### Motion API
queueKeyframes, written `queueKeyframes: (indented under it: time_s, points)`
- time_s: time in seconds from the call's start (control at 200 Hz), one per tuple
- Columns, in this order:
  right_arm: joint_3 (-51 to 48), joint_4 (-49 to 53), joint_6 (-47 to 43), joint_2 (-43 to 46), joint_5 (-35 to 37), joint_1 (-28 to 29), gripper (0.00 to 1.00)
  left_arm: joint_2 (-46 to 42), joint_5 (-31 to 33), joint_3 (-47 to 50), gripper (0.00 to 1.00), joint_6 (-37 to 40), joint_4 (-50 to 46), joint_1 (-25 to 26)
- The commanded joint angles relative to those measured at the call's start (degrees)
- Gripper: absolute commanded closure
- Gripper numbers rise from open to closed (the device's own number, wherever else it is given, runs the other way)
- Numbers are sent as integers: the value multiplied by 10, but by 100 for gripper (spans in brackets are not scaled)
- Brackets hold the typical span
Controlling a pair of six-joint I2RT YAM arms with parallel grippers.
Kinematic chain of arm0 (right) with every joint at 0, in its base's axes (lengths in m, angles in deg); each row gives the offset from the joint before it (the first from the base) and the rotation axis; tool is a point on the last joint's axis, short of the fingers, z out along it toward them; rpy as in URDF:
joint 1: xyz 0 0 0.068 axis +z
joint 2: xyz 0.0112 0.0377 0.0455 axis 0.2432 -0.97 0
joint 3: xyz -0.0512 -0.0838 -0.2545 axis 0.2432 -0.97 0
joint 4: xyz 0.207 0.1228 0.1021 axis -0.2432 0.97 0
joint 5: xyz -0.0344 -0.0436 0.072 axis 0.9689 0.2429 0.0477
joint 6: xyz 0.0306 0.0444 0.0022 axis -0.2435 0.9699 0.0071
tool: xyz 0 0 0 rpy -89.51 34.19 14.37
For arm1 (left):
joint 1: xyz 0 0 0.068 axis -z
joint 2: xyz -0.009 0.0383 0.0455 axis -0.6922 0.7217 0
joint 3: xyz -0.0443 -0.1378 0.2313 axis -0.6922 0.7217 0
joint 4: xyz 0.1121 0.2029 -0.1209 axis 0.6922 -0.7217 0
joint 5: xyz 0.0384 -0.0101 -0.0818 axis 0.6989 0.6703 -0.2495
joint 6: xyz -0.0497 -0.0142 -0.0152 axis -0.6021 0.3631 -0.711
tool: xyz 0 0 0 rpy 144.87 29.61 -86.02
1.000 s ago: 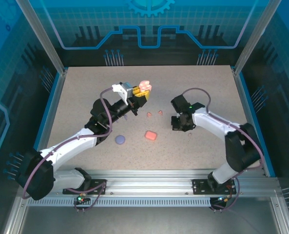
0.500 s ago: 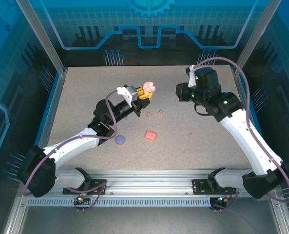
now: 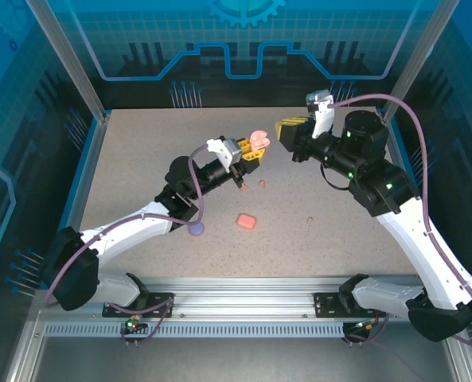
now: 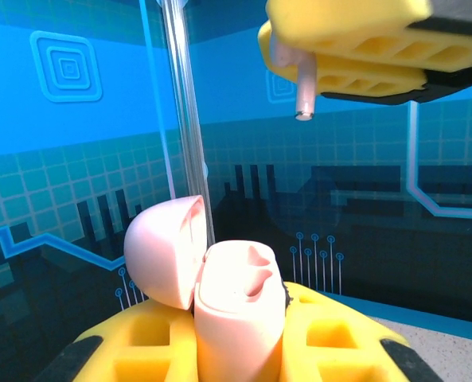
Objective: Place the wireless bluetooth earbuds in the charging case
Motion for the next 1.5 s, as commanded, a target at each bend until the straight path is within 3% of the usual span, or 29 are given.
queueKeyframes:
  time_s: [0.0, 1.261, 1.491]
  points:
    - [-30, -65, -32, 18, -29, 21, 84, 8, -3, -25, 100, 4, 17, 6]
    - [-61, -27, -58, -18, 33, 41, 88, 1, -5, -28, 100, 14, -1, 16]
    - [-54, -3, -65, -29, 11, 42, 90, 2, -3, -28, 100, 16, -1, 15]
